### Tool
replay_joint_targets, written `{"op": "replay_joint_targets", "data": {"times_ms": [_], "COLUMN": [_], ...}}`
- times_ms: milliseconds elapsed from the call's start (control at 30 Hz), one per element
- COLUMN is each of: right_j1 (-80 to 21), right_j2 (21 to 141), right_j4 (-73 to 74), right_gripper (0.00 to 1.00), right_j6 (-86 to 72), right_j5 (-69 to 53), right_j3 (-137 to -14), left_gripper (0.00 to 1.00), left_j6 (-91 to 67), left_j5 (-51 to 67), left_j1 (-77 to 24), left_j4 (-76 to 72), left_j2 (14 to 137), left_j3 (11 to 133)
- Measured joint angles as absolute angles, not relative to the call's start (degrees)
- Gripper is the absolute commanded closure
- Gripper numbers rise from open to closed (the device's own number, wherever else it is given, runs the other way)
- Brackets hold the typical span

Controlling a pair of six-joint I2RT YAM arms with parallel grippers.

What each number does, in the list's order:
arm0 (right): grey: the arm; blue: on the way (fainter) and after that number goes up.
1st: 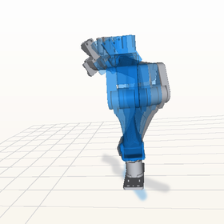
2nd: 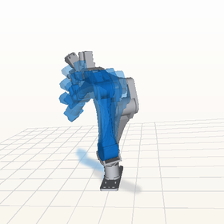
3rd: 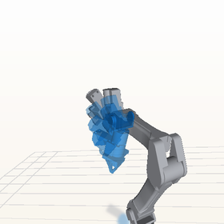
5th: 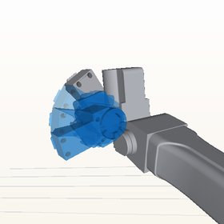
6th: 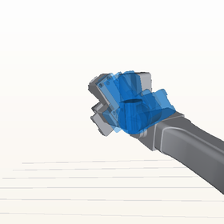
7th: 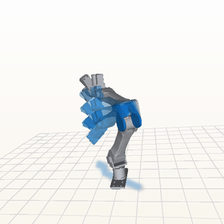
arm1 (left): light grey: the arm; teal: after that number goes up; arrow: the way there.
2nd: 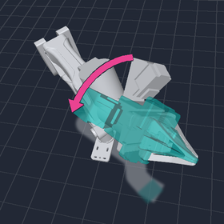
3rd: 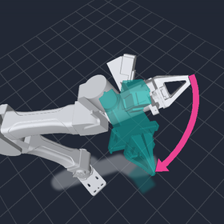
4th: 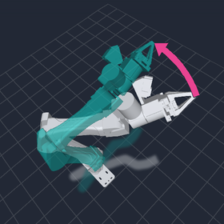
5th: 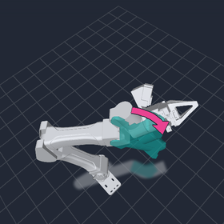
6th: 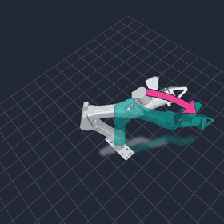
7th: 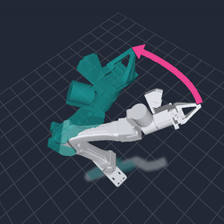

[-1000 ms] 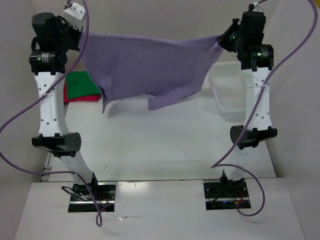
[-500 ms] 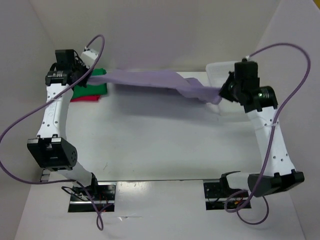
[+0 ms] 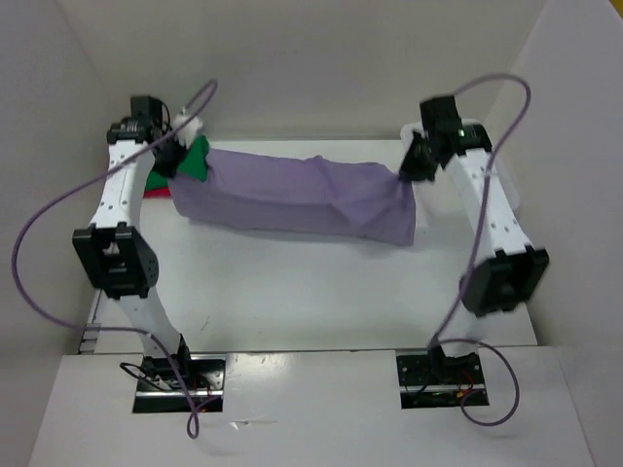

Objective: Fold and stack the t-shirts
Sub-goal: Flatten out the tshirt

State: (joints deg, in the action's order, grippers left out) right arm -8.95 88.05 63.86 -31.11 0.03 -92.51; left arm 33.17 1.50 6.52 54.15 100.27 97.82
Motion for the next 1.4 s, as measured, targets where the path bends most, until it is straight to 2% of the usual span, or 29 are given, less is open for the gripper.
{"op": "replay_joint_targets", "data": {"times_ms": [100,200,233,333,433,600,700,833,933,1000,1067,1200,1300,1400], "right_j1": [-8.43,-5.72,-4.60,-2.24,-1.48,-2.00,-3.81,-7.42,-10.63,-12.91,-14.74,-15.55,-15.40,-15.40], "right_j2": [106.89,120.46,122.87,122.04,116.62,109.14,106.98,105.65,102.83,99.07,92.40,77.23,68.10,64.03], "right_j4": [63.16,62.54,62.06,60.47,59.44,59.59,60.12,62.74,64.27,64.93,63.13,63.33,64.36,64.12], "right_gripper": [1.00,1.00,1.00,1.00,1.00,1.00,1.00,1.00,1.00,1.00,1.00,1.00,1.00,1.00], "right_j6": [-28.84,-28.97,-29.02,-28.86,-28.62,-28.36,-28.18,-28.01,-28.08,-28.73,-29.82,-33.28,-36.27,-38.48], "right_j5": [2.92,1.34,1.08,0.62,1.04,1.06,2.44,5.10,8.25,9.74,9.30,7.14,4.62,2.00], "right_j3": [-123.57,-152.51,-160.62,-172.55,-177.10,-175.15,-169.73,-156.07,-139.33,-126.04,-109.38,-82.28,-69.97,-64.10], "left_gripper": [1.00,1.00,1.00,1.00,1.00,1.00,1.00,1.00,1.00,1.00,1.00,1.00,1.00,1.00], "left_j6": [29.08,25.26,24.88,23.62,23.51,23.40,23.59,25.47,27.03,29.41,32.82,39.90,43.79,44.66], "left_j5": [1.91,-0.05,-0.69,-1.10,-0.45,1.80,4.67,7.07,7.94,8.93,9.10,2.66,-1.50,-1.85], "left_j1": [6.04,5.54,5.37,4.56,3.62,3.97,4.19,4.62,5.37,6.24,6.94,5.39,0.19,-2.13], "left_j4": [55.09,53.06,51.44,49.10,47.03,47.81,52.18,62.39,68.93,70.00,69.84,59.86,56.86,57.91], "left_j2": [115.28,126.45,126.72,125.34,121.10,118.08,120.99,126.91,128.18,124.97,119.81,101.82,89.71,86.32], "left_j3": [127.11,156.11,160.03,173.21,178.25,180.09,180.02,179.33,173.47,161.32,146.02,103.68,79.94,71.81]}}
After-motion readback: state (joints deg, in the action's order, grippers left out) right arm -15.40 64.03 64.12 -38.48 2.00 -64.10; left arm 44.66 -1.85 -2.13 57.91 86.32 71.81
